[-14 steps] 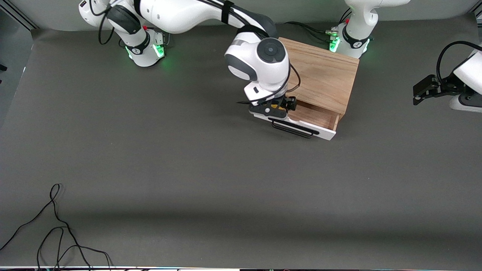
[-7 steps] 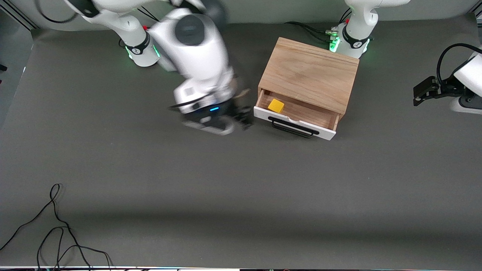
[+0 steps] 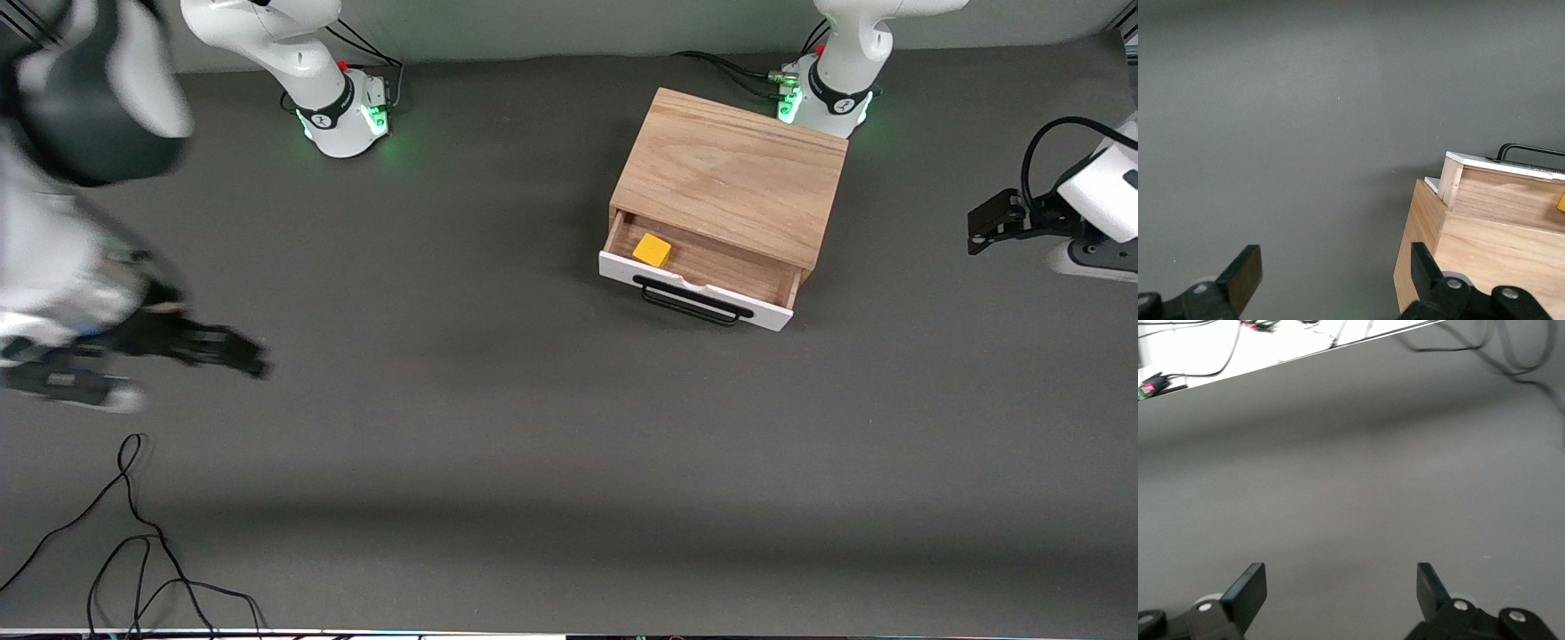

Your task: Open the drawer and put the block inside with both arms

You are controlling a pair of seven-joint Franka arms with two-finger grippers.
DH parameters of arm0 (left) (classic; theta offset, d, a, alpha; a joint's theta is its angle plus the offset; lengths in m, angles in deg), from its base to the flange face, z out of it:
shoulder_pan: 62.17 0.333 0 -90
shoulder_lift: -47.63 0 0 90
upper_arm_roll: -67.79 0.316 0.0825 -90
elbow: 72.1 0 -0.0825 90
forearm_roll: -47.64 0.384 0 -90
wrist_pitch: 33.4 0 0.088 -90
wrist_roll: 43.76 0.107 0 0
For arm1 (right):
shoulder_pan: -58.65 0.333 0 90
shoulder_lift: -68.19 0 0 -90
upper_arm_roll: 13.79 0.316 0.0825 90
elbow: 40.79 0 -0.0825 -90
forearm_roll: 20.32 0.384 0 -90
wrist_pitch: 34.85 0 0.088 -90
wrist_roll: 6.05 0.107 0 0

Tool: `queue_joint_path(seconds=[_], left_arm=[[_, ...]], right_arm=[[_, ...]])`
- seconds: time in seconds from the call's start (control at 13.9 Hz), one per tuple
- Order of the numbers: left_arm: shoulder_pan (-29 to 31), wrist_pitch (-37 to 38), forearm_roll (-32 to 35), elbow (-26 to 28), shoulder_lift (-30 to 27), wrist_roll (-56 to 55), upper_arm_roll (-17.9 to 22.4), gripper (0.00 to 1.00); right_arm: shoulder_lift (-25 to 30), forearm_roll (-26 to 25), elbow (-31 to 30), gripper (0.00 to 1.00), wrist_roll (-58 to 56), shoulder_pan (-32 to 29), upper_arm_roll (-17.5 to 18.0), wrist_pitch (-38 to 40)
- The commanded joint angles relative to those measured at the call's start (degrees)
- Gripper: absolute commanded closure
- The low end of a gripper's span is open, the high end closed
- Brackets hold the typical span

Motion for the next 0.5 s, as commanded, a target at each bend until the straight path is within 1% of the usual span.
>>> queue_joint_path(seconds=[0.0, 0.14, 0.22, 0.43], left_arm=[[-0.26, -0.11, -1.83, 0.24, -0.11, 0.73, -0.25, 0.01], [-0.44, -0.20, -5.00, 0.15, -0.02, 0.12, -0.34, 0.01], [-0.61, -0.29, -5.88, 0.06, 0.07, 0.03, -0.51, 0.01], [-1.22, -0.91, -5.63, -0.98, 1.20, -0.23, -1.38, 0.01]], right_arm=[[5.53, 0.06, -4.95, 0.00, -1.91, 1.70, -1.11, 1.68], [5.45, 0.14, -4.69, 0.00, -7.61, 1.61, -2.86, 2.66], [5.27, 0.06, -4.60, 0.00, -8.15, 1.61, -2.96, 2.92], [5.10, 0.05, -4.51, 0.00, -9.21, 1.61, -3.66, 4.41]])
